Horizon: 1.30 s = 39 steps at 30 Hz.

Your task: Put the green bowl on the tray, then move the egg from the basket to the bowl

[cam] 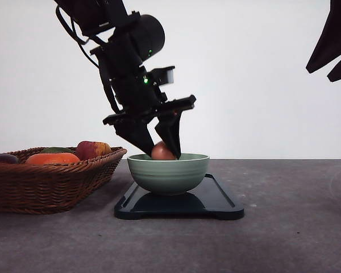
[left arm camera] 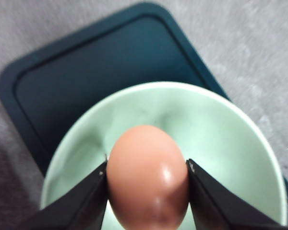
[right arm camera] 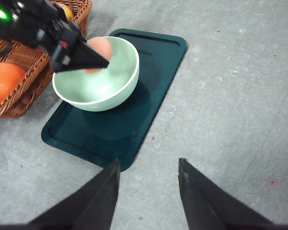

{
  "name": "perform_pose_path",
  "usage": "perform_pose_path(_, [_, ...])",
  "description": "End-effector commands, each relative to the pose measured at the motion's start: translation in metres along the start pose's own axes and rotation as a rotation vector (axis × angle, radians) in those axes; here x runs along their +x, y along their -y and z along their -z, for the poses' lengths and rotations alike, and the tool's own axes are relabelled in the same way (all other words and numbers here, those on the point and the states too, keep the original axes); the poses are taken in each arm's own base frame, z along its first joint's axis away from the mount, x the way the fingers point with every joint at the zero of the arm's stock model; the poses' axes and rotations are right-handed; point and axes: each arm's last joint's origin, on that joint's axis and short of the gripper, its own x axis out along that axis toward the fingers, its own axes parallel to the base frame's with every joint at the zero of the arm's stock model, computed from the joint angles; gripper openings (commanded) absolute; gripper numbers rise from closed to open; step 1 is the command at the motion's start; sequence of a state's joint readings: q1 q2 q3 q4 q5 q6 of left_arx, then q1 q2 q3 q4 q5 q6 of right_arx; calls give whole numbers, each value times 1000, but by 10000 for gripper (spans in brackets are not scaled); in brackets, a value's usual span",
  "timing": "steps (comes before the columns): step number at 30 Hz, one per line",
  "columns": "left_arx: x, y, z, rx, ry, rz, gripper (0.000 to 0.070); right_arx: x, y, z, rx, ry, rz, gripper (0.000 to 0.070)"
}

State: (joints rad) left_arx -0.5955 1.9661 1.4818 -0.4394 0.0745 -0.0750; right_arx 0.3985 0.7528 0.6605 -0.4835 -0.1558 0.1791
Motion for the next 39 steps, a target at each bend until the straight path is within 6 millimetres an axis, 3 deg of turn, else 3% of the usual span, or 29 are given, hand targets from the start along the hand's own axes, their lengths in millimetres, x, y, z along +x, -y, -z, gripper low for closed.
perform_pose_path(1, [11,5,0,6,-5,6,226,0,-1,-2,-16,6,-5,237])
perform_pose_path(8, [27,7,8,8,-48,7,227,0,-1,-2,-16,6,-5,237])
perform_pose_path(17, [29,12,9,18,-54,14,237,0,-1,-2,-15,5,-5,237])
perform_pose_path(21, [29,13,9,19,-56,17,386,0,-1,-2,-15,5,-5,237])
perform_pose_path(25, [29,13,10,18,-64,16,405,0,-1,-2,-15,4,-5,237])
perform_pose_path(30, [18,14,4,19,-73,14,405,0,-1,-1,-14,-2,-4,237])
perform_pose_path(39, [-17,19,-31,35,-50,16,420,0,-1,1,-10,-29,1,237])
